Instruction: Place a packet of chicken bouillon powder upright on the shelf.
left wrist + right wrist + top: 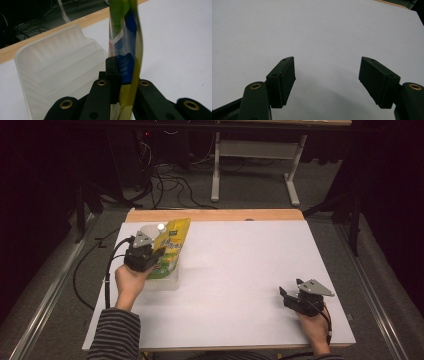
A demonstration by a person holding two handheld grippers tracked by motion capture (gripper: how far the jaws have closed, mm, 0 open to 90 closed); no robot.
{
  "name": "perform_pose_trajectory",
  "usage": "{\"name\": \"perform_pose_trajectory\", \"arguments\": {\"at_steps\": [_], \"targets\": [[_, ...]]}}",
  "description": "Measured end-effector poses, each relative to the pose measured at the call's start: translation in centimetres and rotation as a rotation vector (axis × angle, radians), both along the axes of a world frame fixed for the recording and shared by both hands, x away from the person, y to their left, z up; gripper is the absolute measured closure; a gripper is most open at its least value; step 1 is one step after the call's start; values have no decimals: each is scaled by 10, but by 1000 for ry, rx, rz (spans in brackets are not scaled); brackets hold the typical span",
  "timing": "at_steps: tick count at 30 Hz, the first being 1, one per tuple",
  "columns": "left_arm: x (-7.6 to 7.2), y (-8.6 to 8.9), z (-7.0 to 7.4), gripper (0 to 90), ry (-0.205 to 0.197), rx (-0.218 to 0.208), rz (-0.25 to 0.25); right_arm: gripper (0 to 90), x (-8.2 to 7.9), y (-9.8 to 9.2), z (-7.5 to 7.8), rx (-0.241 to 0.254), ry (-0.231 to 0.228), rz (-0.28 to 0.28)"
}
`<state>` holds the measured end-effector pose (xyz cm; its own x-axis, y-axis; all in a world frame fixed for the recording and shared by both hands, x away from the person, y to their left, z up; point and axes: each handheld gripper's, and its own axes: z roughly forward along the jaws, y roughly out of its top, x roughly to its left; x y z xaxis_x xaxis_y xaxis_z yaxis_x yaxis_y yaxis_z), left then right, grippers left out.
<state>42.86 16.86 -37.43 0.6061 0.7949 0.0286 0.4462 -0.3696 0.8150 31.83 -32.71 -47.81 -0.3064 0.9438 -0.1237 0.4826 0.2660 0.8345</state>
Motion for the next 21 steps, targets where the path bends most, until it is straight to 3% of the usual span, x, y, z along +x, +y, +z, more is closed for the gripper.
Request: {"name": "perform_pose_trajectory", "arguments": {"at_steps": [12,21], "targets": [[-9,15,1,849,60,34,-12,299,0,0,0,2,-1,1],[-15,23,-2,820,68,-7,-12,299,0,0,0,7,3,-1]]}}
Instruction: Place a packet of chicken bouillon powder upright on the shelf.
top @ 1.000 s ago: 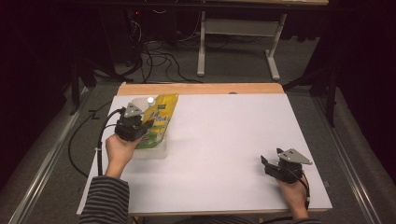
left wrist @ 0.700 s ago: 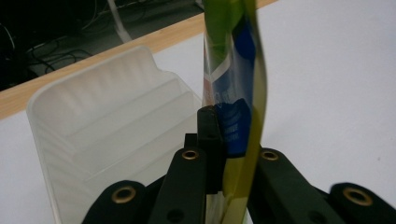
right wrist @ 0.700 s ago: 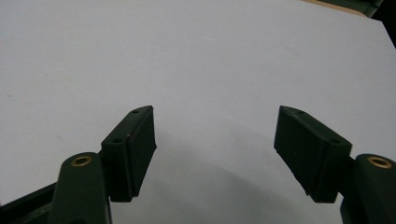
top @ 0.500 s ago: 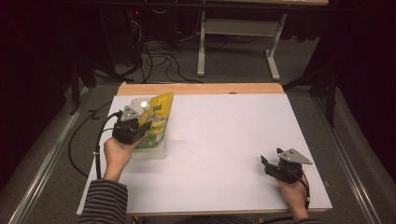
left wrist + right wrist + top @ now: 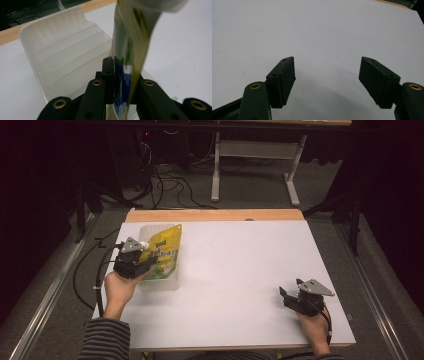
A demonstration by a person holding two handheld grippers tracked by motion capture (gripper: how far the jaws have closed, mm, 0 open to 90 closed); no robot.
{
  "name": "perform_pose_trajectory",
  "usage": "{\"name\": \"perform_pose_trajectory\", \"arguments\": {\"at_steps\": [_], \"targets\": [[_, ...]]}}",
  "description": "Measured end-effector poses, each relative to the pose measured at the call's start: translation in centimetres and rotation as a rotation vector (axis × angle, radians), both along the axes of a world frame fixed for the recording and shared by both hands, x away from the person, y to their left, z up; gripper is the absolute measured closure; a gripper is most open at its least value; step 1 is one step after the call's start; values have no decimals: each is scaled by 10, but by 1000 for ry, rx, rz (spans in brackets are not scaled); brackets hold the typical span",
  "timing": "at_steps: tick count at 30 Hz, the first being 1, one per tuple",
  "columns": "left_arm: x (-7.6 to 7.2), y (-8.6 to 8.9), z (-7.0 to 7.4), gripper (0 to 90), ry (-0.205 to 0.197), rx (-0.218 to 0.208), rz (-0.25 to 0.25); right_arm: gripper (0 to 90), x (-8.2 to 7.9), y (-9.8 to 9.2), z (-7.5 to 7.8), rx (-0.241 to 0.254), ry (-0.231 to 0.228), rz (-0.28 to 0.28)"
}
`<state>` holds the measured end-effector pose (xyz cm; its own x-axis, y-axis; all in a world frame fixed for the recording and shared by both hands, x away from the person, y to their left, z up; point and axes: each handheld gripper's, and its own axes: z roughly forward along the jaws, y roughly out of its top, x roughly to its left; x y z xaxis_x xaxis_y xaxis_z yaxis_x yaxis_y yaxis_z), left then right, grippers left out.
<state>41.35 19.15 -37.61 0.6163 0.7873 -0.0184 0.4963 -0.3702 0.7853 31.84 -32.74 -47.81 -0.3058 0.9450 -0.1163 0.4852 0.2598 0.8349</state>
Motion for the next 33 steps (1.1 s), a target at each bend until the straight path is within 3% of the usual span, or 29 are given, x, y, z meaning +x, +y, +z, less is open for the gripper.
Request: {"name": "perform_pose_trajectory", "arguments": {"at_steps": [8,15,25,33], "targets": [[-1,7,-5,812,12,-5,22,299,0,0,0,-3,2,1],[-3,15,-11,802,22,-36,33,299,1,0,0,-9,2,5],[-8,17,-8,661,7,-50,57,299,0,1,0,-8,3,3],[-14,24,-7,620,-11,-59,93,298,0,1,0,-7,0,5]]}}
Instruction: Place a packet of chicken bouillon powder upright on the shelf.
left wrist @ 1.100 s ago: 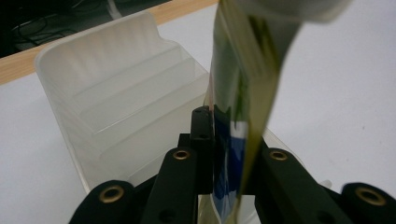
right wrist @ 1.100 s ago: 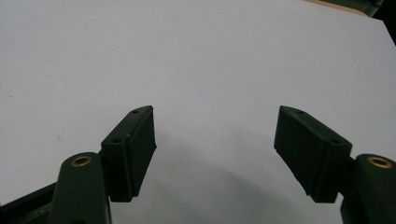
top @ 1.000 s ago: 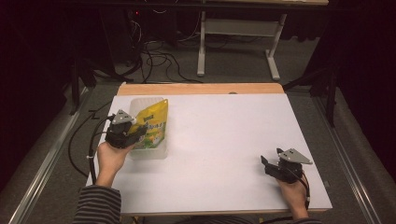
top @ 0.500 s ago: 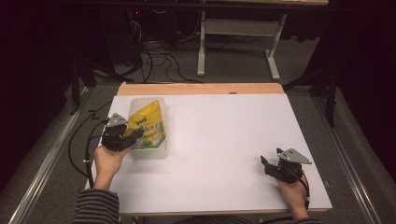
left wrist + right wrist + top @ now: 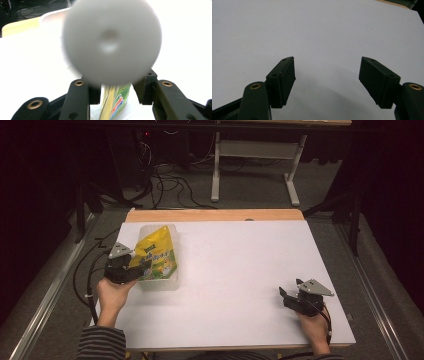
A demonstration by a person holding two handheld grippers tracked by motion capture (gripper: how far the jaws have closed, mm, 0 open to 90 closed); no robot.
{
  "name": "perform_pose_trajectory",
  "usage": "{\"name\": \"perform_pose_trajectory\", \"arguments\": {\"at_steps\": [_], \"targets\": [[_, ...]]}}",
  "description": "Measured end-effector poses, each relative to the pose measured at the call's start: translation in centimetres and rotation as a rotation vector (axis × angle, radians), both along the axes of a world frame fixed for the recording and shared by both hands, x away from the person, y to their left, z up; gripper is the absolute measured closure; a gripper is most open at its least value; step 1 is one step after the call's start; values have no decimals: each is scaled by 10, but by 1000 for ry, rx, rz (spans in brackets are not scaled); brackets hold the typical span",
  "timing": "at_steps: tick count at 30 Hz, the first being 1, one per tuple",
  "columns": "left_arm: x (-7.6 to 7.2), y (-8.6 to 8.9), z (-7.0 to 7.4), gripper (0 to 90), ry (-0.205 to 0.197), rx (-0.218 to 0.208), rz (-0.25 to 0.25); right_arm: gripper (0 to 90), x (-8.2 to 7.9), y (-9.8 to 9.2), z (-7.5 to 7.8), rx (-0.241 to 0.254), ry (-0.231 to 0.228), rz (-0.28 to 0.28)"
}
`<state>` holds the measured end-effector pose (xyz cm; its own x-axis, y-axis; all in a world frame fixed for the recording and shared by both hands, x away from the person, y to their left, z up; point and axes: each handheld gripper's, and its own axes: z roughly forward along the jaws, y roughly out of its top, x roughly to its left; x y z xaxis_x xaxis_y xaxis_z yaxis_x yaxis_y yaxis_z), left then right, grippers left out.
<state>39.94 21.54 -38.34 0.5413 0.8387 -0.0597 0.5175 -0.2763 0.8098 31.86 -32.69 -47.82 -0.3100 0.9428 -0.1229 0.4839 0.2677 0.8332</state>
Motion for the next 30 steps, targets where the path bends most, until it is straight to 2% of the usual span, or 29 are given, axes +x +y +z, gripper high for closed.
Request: {"name": "perform_pose_trajectory", "arguments": {"at_steps": [4,6,11,15,18,26,30], "targets": [[-4,4,-3,593,-1,1,27,298,0,0,0,1,2,-1],[-8,4,-2,565,-24,10,50,298,0,0,0,-3,2,0],[-17,5,0,523,-55,25,65,298,0,1,0,-6,4,0],[-26,9,-2,516,-67,9,99,298,0,1,0,-4,4,-1],[-30,13,-5,528,-67,12,124,298,0,0,0,-7,7,0],[-44,17,-6,514,-80,-6,135,298,0,0,0,-11,6,2],[-52,20,-9,508,-84,-35,155,298,0,0,0,-13,7,2]]}}
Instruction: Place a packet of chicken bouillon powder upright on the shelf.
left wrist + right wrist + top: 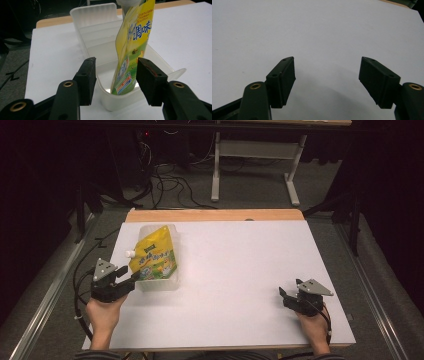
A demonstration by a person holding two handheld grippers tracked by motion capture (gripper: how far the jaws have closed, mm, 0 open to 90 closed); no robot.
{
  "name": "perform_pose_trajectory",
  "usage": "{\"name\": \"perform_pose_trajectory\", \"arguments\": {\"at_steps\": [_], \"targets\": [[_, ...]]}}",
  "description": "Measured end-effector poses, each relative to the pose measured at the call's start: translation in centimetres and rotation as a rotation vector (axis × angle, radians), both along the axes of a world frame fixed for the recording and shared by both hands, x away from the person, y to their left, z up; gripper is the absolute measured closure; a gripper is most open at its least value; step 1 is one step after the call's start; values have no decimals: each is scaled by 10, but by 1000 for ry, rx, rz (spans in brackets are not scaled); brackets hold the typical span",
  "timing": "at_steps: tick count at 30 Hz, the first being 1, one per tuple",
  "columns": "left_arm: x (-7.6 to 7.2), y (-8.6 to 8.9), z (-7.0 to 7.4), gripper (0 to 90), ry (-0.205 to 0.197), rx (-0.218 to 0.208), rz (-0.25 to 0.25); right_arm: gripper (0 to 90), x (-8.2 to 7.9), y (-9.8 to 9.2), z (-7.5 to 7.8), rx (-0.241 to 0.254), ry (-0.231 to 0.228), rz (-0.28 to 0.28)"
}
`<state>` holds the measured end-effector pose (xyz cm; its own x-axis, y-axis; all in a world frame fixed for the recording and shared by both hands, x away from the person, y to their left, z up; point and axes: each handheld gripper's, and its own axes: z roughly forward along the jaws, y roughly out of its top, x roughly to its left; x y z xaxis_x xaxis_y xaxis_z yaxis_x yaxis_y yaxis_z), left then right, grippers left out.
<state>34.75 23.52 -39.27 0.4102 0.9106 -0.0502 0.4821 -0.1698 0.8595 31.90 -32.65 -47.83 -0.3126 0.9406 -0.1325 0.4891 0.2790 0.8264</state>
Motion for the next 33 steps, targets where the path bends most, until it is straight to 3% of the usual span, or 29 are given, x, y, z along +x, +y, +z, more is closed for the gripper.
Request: {"name": "perform_pose_trajectory", "arguments": {"at_steps": [13,19,30,33], "targets": [[-21,-6,-1,496,-36,-35,1,298,0,0,0,-5,-1,2],[-32,-14,-3,486,-52,-29,-15,299,0,0,0,-6,-1,3],[-38,-37,-4,467,-59,-31,-86,298,0,0,0,-2,0,-2],[-38,-45,-5,466,-60,-48,-112,298,0,0,0,-2,-1,-1]]}}
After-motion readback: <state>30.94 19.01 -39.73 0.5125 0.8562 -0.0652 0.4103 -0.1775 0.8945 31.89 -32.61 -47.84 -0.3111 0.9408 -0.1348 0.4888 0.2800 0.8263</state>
